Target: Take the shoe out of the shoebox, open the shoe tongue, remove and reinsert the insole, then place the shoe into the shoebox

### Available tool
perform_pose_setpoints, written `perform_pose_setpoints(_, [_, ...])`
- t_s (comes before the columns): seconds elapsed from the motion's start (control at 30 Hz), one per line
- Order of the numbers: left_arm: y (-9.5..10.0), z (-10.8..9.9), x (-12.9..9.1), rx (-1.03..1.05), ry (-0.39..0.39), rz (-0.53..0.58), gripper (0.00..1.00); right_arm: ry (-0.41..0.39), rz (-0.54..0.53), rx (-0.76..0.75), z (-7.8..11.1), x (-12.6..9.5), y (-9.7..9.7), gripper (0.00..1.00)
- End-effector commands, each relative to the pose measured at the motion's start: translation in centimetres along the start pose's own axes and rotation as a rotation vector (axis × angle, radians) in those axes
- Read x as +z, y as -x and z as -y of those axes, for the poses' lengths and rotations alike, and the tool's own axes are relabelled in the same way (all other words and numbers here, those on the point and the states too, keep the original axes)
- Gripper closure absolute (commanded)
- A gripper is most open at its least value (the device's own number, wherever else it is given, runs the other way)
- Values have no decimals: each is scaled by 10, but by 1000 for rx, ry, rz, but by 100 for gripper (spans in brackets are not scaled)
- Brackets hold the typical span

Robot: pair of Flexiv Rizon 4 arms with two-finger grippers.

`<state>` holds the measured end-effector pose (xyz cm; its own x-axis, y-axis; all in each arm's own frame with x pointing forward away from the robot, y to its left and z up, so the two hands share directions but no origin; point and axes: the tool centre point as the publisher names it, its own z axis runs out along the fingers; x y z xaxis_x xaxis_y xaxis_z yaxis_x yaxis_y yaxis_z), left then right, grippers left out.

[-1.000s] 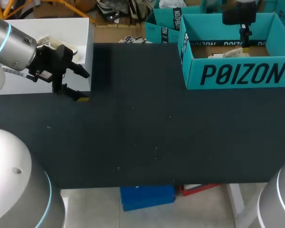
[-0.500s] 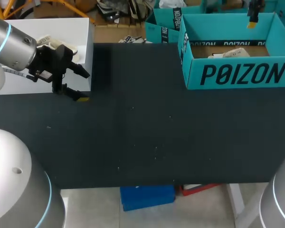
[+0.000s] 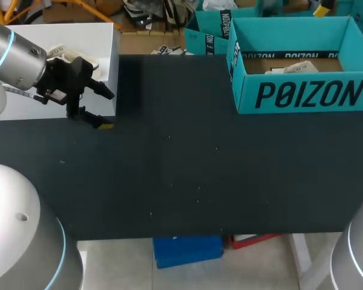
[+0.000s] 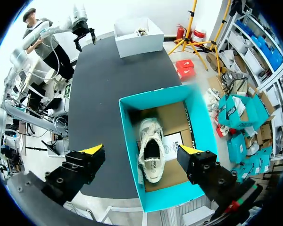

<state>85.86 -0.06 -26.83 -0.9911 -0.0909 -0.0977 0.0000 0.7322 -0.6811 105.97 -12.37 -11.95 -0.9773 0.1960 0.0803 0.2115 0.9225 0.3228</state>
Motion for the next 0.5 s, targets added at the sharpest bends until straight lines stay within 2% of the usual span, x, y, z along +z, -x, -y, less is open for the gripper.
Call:
perform_pose_setpoints(0.03, [-1, -1, 1, 2, 0, 6, 0, 96, 297, -12, 5, 2, -62, 0])
perform_pose_setpoints(0.27, [-1, -1, 1, 2, 0, 6, 0, 205, 380, -23, -9, 14, -105, 0])
perform_pose_setpoints(0.5, [-1, -1, 1, 2, 0, 6, 0, 281, 500, 3, -44, 47, -134, 0])
